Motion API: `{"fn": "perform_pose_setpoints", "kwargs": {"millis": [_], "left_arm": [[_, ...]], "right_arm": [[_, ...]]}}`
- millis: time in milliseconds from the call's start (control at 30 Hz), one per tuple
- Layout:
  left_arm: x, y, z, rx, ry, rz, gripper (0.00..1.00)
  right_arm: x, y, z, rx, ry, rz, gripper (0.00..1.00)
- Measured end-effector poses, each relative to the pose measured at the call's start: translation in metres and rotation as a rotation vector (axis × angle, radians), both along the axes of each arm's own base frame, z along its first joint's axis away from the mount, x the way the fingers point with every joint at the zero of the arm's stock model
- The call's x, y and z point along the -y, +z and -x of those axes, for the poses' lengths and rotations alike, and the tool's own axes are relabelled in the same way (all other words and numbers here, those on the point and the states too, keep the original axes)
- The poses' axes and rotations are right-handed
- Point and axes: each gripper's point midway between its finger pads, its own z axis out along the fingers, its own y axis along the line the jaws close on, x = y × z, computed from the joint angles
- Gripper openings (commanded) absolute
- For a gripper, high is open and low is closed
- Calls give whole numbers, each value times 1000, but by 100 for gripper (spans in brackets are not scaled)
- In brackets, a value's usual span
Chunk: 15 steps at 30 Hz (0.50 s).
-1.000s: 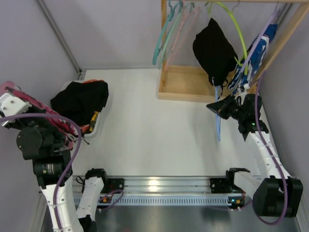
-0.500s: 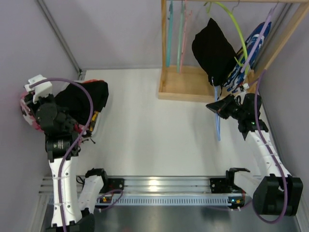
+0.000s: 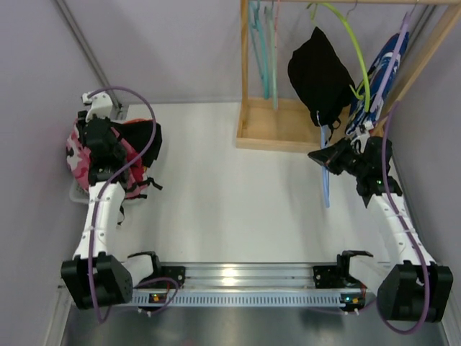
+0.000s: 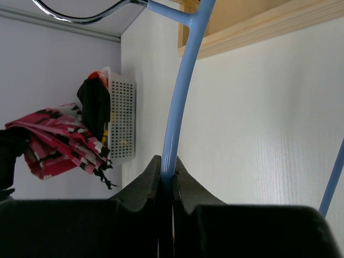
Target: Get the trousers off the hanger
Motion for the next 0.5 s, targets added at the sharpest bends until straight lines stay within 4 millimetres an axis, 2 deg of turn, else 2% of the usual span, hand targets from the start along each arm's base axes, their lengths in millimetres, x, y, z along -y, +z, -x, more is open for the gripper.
{"fn": "perform_pose_setpoints", "kwargs": {"millis": [200, 233, 267, 333, 367, 467, 500], "left_arm": [[8, -56, -79, -135, -85, 18, 1], [13, -68, -92, -162, -98, 20, 5], [18, -80, -103, -183, -114, 22, 19], [32, -105, -121, -228, -148, 28, 33], [38, -116, -129, -248, -163, 31, 46], [53, -146, -147, -299, -188, 44, 61], [56, -153, -150, -315, -192, 47, 69]], "right_arm": [[-2, 12, -1, 23, 11, -4, 0], [-2, 13, -1, 24, 12, -5, 0], [-2, 13, -1, 24, 13, -5, 0], [-2, 13, 0, 25, 17, -7, 0], [-3, 14, 0, 25, 19, -8, 0], [-3, 19, 1, 29, 26, -8, 0], [-4, 22, 1, 33, 28, -7, 0]]}}
